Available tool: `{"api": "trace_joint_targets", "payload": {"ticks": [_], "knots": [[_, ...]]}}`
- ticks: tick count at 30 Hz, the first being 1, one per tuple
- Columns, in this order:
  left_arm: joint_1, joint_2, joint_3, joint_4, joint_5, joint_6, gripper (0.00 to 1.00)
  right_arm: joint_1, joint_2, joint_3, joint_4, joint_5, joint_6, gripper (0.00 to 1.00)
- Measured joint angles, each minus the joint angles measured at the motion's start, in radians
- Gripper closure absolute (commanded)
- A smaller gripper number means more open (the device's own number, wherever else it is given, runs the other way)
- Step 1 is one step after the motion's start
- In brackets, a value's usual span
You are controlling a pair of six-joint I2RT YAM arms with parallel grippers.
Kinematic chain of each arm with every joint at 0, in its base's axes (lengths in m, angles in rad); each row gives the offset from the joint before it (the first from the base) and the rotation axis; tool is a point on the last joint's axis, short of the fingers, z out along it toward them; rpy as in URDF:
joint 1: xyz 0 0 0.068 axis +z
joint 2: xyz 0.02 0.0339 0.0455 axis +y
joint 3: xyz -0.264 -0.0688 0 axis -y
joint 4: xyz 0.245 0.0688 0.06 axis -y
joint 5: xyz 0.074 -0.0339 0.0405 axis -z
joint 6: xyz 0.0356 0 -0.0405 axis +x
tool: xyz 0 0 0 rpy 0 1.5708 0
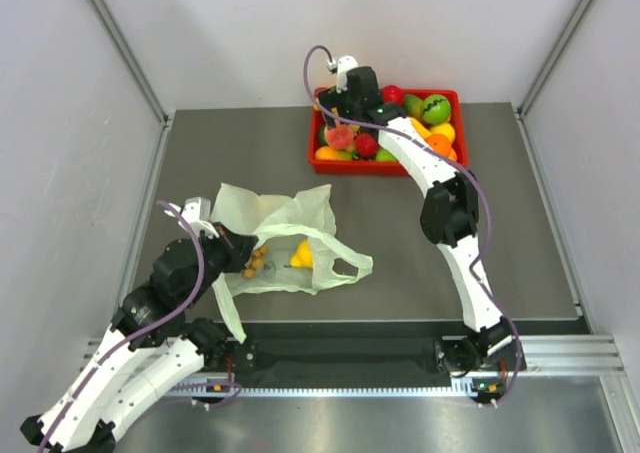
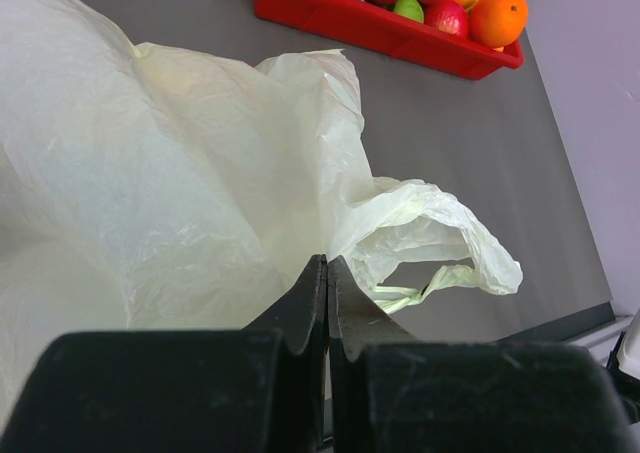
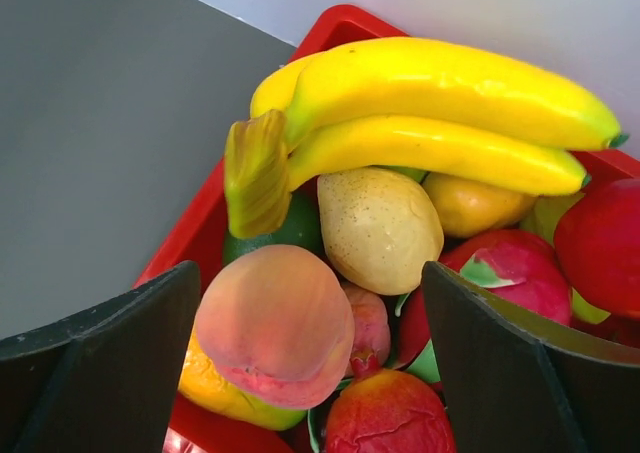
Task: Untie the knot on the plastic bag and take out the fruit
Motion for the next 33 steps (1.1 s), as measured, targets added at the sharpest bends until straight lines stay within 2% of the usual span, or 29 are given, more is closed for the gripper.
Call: {"api": "trace_joint_targets", "payload": {"ticks": [3,6,8,11,13,15,19,22,24,28,31,33], "knots": [[0.000,0.000,0.000,-0.001,-0.005,0.000,1.00,0.000,-0.026,-0.022,0.011,0.003,0.001,0.01],[0.000,0.000,0.000,-0.005,-0.010,0.001,1.00,0.000,-0.148,-0.164,0.035,0.000,0.013,0.00],[0.000,0.002,0.000,-0.005,-0.011,0.003,1.00,0.003,-0.314,-0.343,0.080,-0.003,0.026,0.00],[0.000,0.011,0.008,-0.013,-0.012,0.008,1.00,0.023,-0.528,-0.510,0.108,-0.002,0.034,0.01],[0.000,0.022,0.016,-0.016,-0.012,0.012,1.00,0.064,-0.687,-0.602,0.125,0.011,0.031,0.07],[0.000,0.029,0.021,-0.017,-0.011,0.013,1.00,0.146,-0.828,-0.693,0.150,0.033,0.021,0.12],[0.000,0.040,0.039,-0.022,-0.013,0.021,1.00,0.407,-1.072,-0.908,0.178,0.068,0.006,0.31],[0.000,0.053,0.058,-0.022,-0.021,0.031,1.00,0.565,-1.199,-1.089,0.177,0.087,0.019,0.38],[0.000,0.059,0.067,-0.022,-0.028,0.035,1.00,0.652,-1.242,-1.177,0.175,0.111,0.037,0.38],[0.000,0.074,0.086,-0.023,-0.061,0.039,1.00,0.841,-1.266,-1.314,0.190,0.160,0.075,0.32],[0.000,0.083,0.096,-0.023,-0.088,0.039,1.00,0.959,-1.227,-1.345,0.215,0.197,0.092,0.25],[0.000,0.088,0.101,-0.023,-0.109,0.041,1.00,1.003,-1.175,-1.345,0.258,0.215,0.105,0.23]]}}
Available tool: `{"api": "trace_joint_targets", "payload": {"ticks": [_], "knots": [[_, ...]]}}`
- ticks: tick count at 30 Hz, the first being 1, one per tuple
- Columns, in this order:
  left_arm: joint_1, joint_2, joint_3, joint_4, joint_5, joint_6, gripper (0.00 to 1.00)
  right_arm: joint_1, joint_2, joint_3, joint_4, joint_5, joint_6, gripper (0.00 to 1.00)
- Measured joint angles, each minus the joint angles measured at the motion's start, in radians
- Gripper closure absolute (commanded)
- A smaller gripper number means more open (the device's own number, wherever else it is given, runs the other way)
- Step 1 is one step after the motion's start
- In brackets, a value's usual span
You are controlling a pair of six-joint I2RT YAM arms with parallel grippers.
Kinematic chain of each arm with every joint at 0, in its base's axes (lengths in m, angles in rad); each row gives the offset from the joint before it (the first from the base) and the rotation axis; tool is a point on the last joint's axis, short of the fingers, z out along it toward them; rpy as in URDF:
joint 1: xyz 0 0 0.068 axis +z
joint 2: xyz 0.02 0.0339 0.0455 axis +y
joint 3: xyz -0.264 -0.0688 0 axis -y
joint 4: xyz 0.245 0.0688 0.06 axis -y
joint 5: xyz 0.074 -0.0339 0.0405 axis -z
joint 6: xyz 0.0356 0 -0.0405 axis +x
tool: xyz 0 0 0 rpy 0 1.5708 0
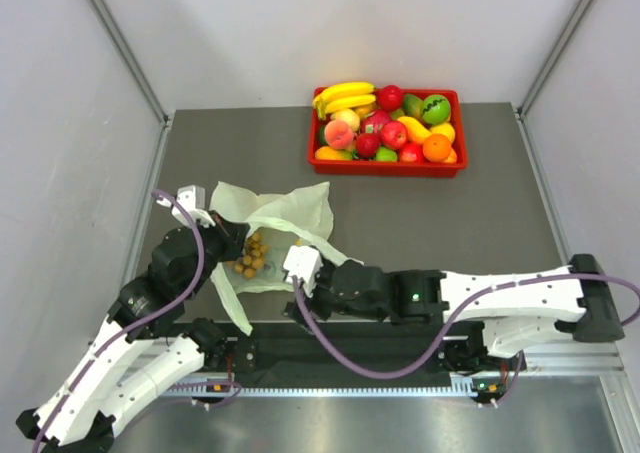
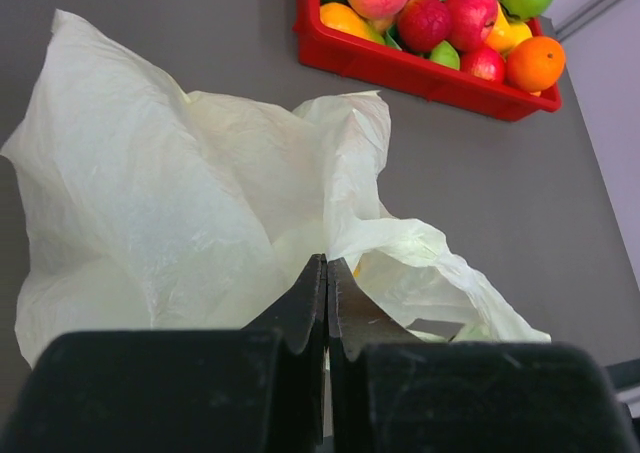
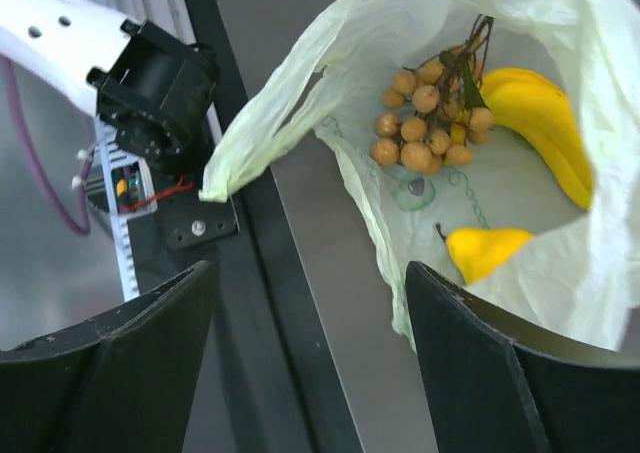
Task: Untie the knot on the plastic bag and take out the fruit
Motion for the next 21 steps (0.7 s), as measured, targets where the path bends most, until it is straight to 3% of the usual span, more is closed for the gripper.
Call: {"api": "trace_joint_targets", "payload": {"ticks": [11,21], "knots": [[0.000,0.038,0.017,0.005,-0.138,0.027,1.00,-0.014,0.378,-0.003,0.407,0.163,0.013,0.16],[0.000,0.037,0.013,0.046,-0.185,0.042,1.00,-0.196,0.589,0.064,0.625,0.125,0.036,0.13]]}}
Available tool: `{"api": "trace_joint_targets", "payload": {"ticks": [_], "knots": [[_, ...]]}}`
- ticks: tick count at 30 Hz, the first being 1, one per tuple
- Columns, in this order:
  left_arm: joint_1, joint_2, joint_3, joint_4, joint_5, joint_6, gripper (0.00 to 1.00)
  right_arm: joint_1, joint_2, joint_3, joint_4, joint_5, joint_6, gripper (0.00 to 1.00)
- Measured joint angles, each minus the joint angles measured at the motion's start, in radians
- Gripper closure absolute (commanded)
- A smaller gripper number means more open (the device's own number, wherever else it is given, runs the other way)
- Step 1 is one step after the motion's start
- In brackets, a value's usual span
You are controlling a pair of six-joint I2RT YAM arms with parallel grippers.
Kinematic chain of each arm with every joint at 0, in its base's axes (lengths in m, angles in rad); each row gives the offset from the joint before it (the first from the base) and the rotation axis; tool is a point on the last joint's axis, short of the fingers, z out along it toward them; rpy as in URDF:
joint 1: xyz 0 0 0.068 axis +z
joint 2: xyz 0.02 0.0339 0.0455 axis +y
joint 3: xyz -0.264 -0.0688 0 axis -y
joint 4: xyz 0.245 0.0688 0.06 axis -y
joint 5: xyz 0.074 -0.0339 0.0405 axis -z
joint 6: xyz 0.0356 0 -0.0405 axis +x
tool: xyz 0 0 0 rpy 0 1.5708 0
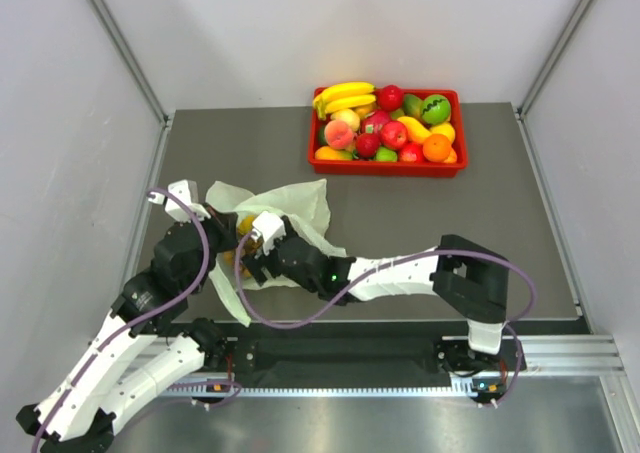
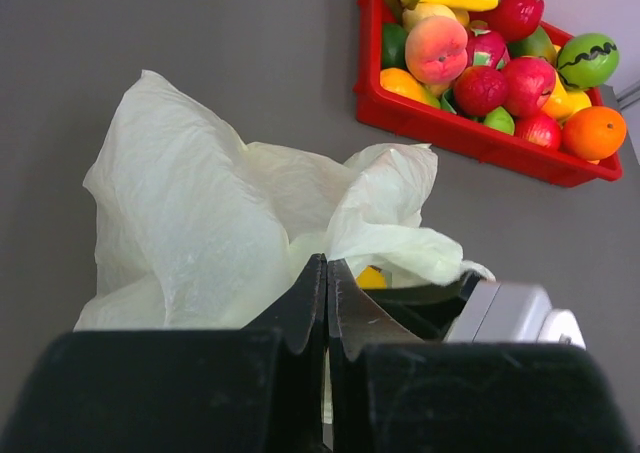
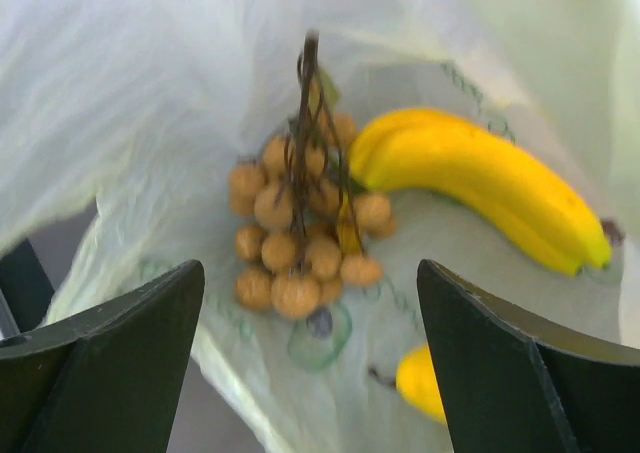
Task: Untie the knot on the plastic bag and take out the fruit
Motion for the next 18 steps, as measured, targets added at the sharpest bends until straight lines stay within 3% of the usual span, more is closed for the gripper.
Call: {"api": "trace_joint_targets", "payload": {"ticks": [10,16,18], "knots": [[0.000,-0.001,-0.018,0.012,-0.002,-0.001,1.00,-0.028,0.154,0.225,0.050,-0.116,0.029,0.17],[0.010,-0.020,-0.031,0.011,-0.039,-0.003,1.00,-0.034,0.247,0.340,0.031,-0.056,0.051,0.39],[0.010,-0.027,-0.035,0.018,-0.044,-0.007,1.00,-0.035,0.262,0.352,0.030,-0.025,0.050,0.42]]}}
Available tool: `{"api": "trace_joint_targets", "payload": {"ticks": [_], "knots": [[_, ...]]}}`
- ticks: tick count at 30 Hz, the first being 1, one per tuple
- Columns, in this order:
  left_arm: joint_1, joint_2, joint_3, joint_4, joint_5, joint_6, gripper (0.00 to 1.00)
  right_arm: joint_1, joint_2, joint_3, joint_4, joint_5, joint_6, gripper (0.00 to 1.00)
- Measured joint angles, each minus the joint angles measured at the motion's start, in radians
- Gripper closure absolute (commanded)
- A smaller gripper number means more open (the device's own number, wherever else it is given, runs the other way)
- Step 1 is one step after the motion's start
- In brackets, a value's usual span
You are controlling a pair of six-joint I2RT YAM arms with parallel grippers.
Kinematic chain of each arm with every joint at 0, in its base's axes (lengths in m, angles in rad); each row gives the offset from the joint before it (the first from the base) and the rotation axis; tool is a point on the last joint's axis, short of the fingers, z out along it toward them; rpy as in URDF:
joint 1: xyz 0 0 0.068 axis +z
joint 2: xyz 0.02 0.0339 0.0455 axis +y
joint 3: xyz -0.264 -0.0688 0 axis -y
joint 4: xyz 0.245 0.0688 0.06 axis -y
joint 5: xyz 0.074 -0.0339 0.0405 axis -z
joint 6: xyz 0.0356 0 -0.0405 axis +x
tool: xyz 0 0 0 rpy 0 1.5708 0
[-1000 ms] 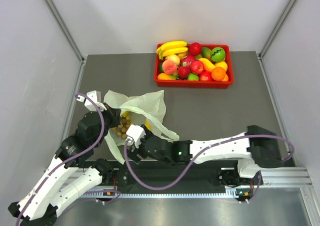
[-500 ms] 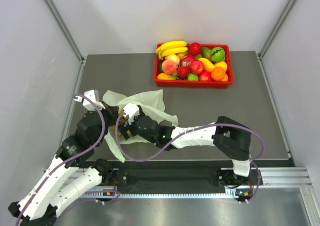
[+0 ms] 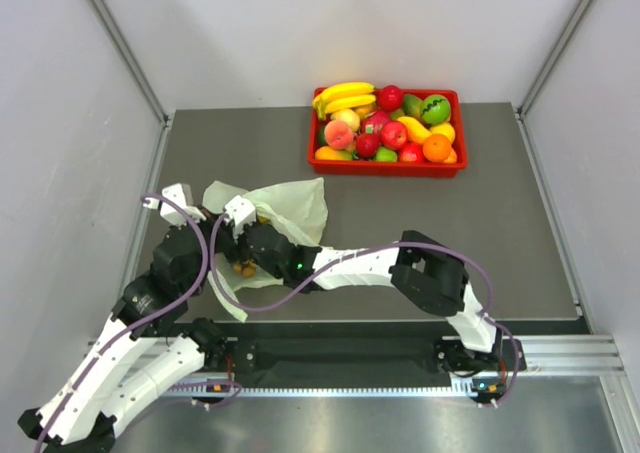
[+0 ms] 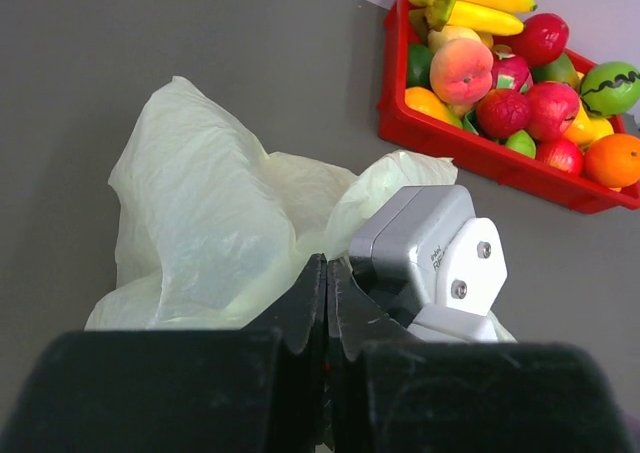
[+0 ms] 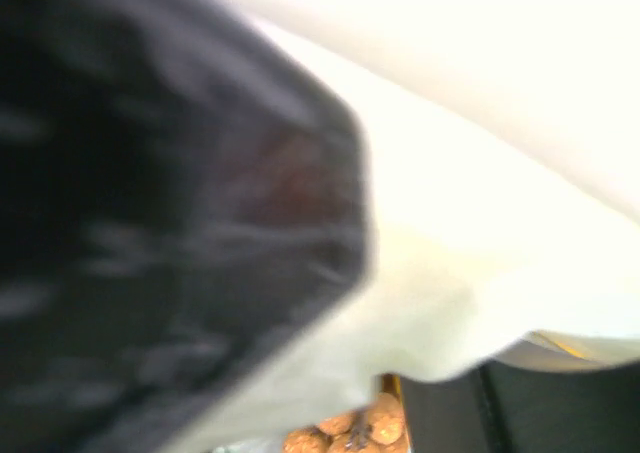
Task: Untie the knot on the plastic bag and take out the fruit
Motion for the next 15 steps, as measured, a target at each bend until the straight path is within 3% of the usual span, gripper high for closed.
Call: {"api": "trace_joint_targets", "payload": {"ticks": [10,11,14,15], "knots": [[0.010,-0.015,-0.019,0.024,-0.069,-0.015,1.00,0.001,0.068,0.090,0.000,0.053,-0.016,0.33],[0.013,-0.015,-0.021,0.026,-0.080,-0.016,1.00,0.001,0.079,0.105,-0.002,0.056,-0.015,0.35],[0.016,-0.021,-0.022,0.030,-0.107,-0.019,1.00,-0.001,0.107,0.136,-0.002,0.061,-0.008,0.56],[0.016,-0.021,-0.023,0.029,-0.110,-0.020,1.00,-0.002,0.110,0.137,-0.001,0.063,-0.007,0.73]]}}
